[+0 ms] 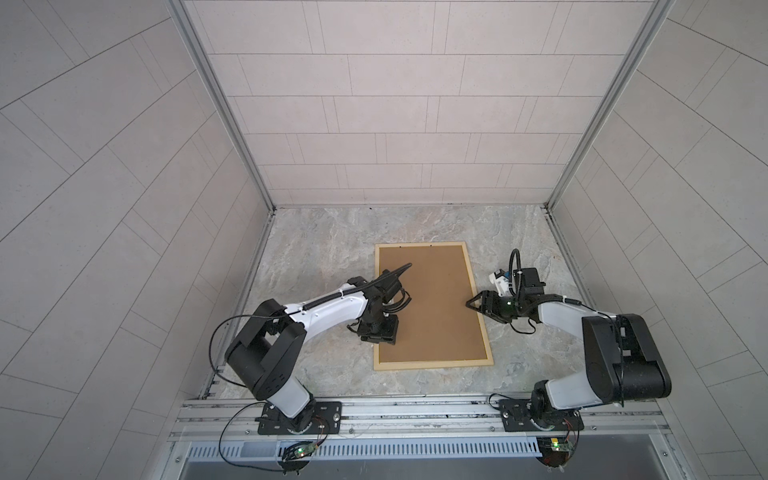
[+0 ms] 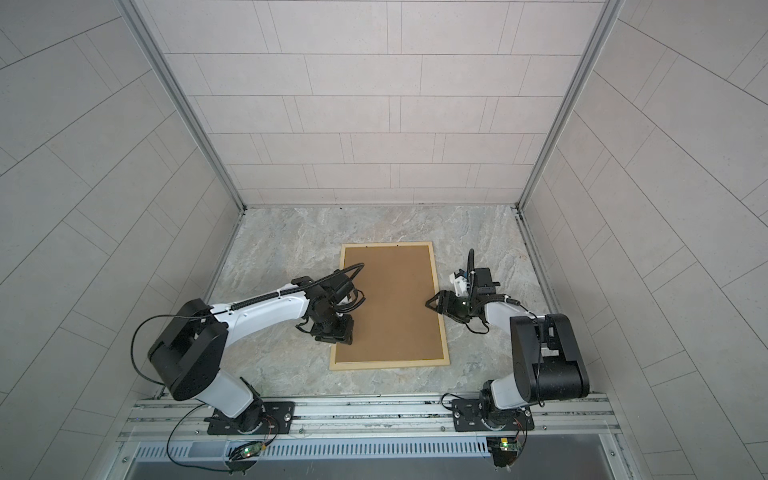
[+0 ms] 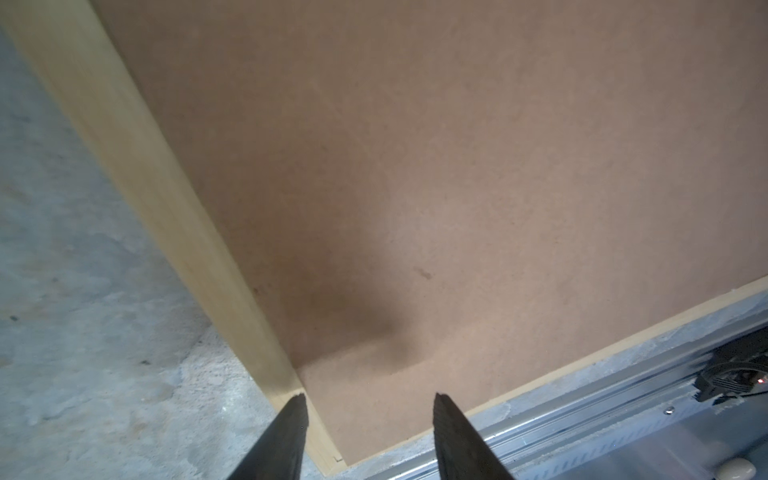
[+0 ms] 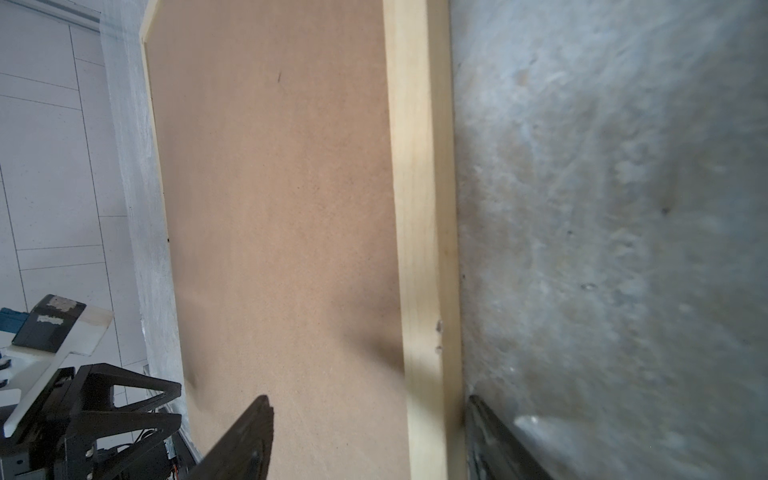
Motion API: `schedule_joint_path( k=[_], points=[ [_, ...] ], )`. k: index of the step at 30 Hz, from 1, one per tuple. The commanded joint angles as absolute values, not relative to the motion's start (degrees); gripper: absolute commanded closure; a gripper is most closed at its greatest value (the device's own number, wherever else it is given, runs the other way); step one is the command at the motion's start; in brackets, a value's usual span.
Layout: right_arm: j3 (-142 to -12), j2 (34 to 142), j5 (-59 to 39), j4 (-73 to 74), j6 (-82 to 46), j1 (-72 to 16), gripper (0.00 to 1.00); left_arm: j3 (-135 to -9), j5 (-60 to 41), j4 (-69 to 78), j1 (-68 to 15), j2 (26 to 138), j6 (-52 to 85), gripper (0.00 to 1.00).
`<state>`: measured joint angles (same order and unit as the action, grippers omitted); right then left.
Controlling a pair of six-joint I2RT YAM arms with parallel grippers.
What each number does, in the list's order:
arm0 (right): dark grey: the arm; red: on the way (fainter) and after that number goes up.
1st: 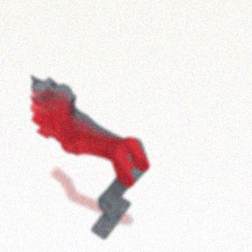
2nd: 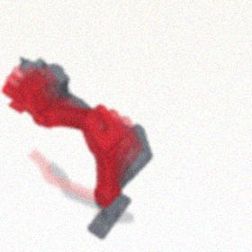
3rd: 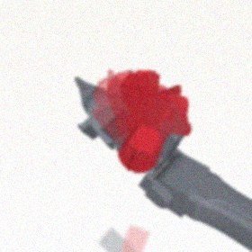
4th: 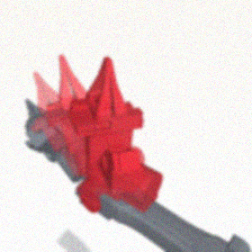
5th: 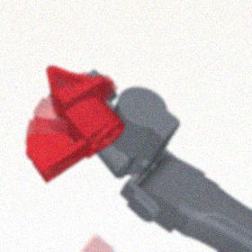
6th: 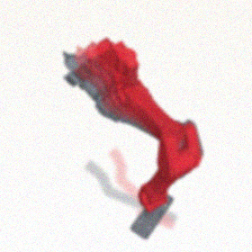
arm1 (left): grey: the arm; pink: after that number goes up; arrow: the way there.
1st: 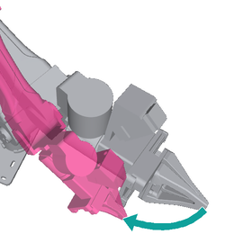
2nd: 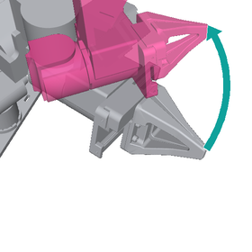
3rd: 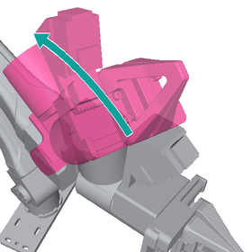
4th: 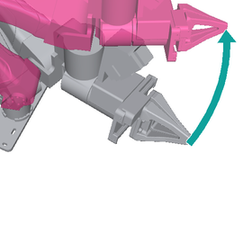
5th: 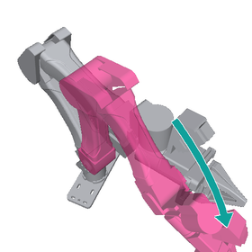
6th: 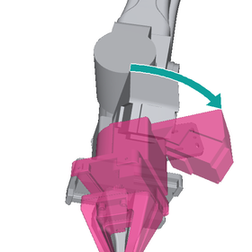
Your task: Put the photo into the frame
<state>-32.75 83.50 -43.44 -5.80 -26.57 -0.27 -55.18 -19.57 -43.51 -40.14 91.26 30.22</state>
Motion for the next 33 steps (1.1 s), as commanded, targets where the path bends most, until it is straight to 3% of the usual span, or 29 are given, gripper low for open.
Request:
schedule_joint_path(
  k=[1, 12, 25, 33],
  points=[
    [-30.5, 84.81, -41.92, -12.22, -26.02, -1.47, 0.31, -54.33, -17.31, -44.23, -40.39, 91.09, 31.01, 0.45],
    [-29.99, 84.56, -42.3, -11.8, -26.43, -1.57, 0.31, -53.54, -19.25, -41.06, -42.95, 91.69, 32.94, 0.46],
    [-27.41, 82.55, -41.52, -10.12, -29.89, -5.02, 0.31, -51.53, -32.71, -28.38, -43.24, 88.75, 35.99, 0.47],
    [-24.72, 80.32, -40.74, -8.57, -32.7, -7.62, 0.31, -50.4, -32.88, -24.38, -43.13, 85.92, 38.94, 0.48]
  ],
)
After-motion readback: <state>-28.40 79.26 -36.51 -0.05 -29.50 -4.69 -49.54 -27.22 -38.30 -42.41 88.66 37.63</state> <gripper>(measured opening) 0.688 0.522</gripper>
